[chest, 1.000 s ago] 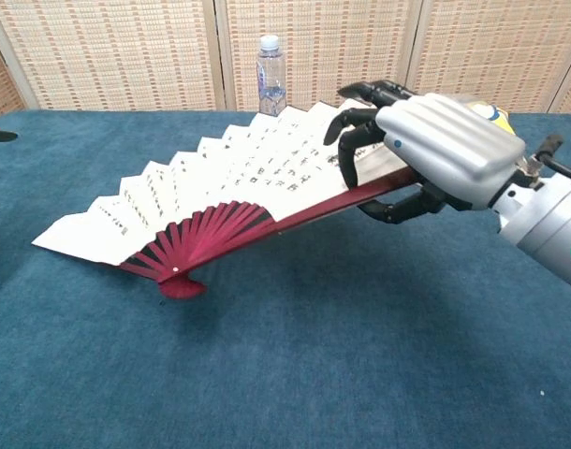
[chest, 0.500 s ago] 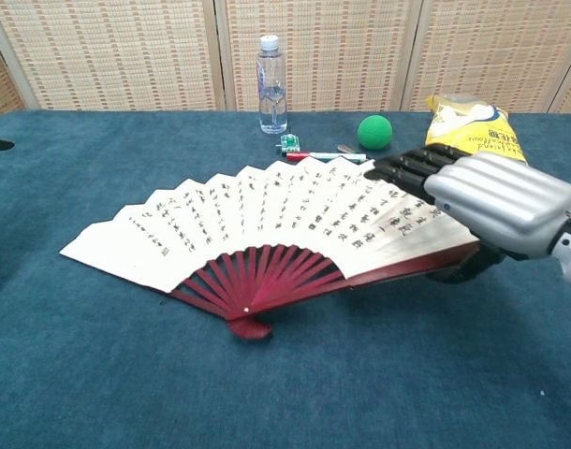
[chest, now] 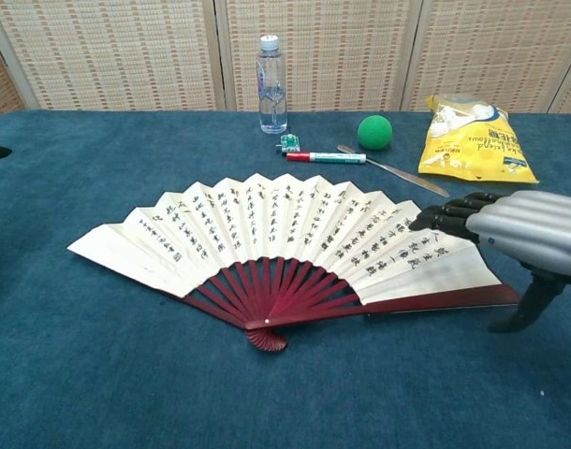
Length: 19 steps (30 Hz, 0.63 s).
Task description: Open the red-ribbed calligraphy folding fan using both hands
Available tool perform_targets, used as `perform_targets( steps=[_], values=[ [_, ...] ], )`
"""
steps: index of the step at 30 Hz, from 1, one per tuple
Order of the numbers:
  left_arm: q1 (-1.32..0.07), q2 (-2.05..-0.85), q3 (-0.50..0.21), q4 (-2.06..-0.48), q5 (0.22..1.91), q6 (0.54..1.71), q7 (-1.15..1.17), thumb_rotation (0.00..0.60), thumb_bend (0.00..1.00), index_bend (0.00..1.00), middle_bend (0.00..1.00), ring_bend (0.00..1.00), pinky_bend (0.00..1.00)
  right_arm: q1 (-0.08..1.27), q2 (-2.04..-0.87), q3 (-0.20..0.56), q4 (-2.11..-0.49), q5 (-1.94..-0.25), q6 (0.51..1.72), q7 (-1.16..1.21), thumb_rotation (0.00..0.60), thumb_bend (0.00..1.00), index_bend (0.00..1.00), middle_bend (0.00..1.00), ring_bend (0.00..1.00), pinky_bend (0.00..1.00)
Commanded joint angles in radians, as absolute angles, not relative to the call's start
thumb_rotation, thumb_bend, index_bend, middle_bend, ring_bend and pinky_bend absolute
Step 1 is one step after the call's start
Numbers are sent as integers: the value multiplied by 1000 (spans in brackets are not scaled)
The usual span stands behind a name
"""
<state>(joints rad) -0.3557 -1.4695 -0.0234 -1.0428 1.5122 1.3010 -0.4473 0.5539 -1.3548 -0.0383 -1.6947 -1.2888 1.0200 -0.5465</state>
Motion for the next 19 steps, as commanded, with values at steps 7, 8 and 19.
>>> perform_targets(
  steps=[7,8,19],
  values=[
    [-231,-1151,35,-1412,1530,1426,-427,600,456,0,0,0,27,280,-1162,-71,-1783,-1455,1492,-427,550,44,0,0,0,0],
    [-210,-1141,34,-1426,1516,1449,-389,600,456,0,0,0,27,247,-1158,-79,-1771,-1456,1532,-408,550,44,0,0,0,0],
    [-119,-1123,8,-1485,1478,1567,-52,600,457,0,0,0,5,77,-1136,-43,-1648,-1455,1718,-207,550,63,0,0,0,0]
  ],
)
